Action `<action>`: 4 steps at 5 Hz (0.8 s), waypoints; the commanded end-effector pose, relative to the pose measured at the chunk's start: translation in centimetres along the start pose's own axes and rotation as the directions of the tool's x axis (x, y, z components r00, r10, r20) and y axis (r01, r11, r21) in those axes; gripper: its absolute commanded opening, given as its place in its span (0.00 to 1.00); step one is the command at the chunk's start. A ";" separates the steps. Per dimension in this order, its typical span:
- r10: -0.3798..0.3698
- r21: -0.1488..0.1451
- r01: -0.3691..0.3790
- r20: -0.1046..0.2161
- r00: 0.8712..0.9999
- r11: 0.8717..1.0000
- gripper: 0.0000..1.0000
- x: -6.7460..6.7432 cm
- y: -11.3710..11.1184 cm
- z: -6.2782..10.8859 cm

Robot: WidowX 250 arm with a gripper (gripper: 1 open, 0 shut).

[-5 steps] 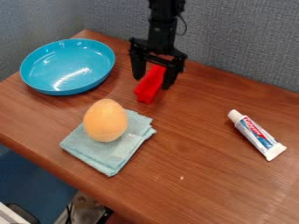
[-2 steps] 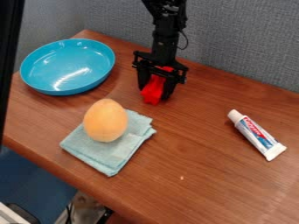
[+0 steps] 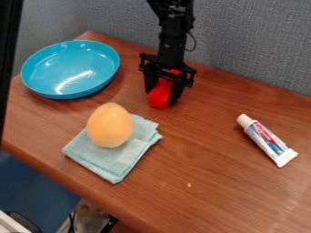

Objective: Put the red object on the blue plate

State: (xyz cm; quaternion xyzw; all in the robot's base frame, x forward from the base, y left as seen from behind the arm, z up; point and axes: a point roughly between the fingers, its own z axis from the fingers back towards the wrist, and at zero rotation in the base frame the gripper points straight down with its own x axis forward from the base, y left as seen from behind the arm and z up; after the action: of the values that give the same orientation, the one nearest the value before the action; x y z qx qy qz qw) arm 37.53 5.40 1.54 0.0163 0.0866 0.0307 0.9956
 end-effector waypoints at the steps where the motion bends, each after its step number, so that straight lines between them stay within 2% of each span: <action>1: 0.001 -0.003 0.000 0.069 0.998 1.000 0.00 -0.1 0.3 2.5; 4: -0.029 -0.006 0.029 0.103 0.994 1.000 0.00 -0.3 0.1 3.5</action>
State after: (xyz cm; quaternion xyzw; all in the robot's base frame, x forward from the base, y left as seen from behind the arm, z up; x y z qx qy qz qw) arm 37.10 5.19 1.59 0.0085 0.0817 0.0140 0.9965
